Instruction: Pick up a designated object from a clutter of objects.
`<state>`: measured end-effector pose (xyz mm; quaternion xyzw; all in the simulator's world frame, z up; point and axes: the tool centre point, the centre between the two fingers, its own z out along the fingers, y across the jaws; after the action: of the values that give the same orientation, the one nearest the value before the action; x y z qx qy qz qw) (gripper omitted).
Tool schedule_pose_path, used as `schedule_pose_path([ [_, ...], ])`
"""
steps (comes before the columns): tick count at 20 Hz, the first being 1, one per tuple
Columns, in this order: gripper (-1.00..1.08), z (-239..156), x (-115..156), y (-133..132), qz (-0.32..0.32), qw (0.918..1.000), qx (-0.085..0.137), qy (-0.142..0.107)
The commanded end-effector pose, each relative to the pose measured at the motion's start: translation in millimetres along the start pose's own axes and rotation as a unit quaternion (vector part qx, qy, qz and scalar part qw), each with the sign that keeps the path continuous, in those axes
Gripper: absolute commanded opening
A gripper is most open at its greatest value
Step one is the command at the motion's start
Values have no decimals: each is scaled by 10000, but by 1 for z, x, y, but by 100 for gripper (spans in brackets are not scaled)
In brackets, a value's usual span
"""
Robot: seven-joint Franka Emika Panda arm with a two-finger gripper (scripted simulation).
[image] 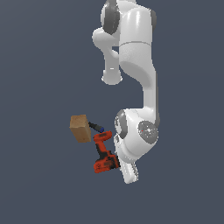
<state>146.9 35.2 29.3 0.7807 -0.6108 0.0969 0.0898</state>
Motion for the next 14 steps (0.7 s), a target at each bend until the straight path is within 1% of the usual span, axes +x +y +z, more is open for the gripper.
schedule_pose_path([
  [1, -100, 1, 0, 0, -8, 10000, 4, 5],
  [9, -100, -2, -1, 1, 1, 10000, 1, 0],
  [14, -100, -12, -5, 6, 1, 10000, 1, 0],
])
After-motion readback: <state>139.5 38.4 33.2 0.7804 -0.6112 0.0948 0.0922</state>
